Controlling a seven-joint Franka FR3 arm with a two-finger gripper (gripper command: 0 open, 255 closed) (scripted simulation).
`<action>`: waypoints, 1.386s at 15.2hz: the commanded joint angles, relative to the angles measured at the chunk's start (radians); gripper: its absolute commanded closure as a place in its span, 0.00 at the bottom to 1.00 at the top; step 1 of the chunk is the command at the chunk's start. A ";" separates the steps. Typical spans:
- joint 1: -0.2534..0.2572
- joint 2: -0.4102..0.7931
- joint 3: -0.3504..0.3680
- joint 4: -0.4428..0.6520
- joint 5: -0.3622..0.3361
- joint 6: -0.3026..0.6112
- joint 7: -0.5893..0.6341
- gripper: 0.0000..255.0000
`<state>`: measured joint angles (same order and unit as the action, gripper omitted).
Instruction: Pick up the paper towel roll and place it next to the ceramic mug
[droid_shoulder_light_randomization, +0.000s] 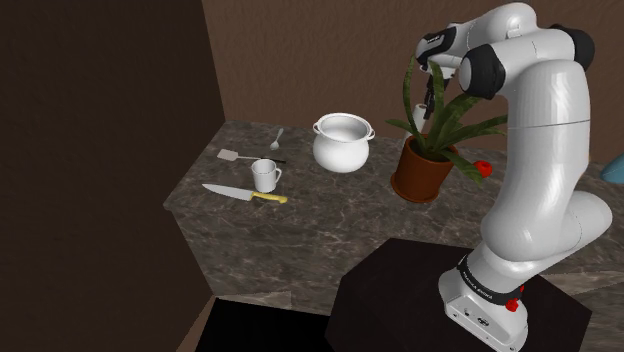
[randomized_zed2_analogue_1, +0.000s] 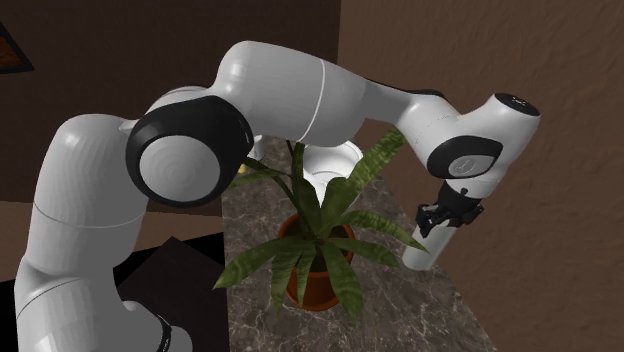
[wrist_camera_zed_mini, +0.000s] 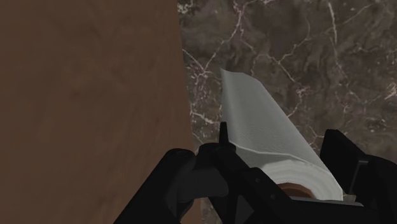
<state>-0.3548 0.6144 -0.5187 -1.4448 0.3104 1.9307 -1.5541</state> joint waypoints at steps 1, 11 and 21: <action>0.000 -0.006 -0.002 0.011 -0.004 -0.017 0.003 1.00; -0.005 -0.038 -0.014 0.098 -0.023 -0.131 0.018 1.00; -0.024 -0.046 -0.020 0.224 -0.032 -0.260 0.030 1.00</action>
<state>-0.3783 0.5701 -0.5379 -1.2290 0.2798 1.6801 -1.5252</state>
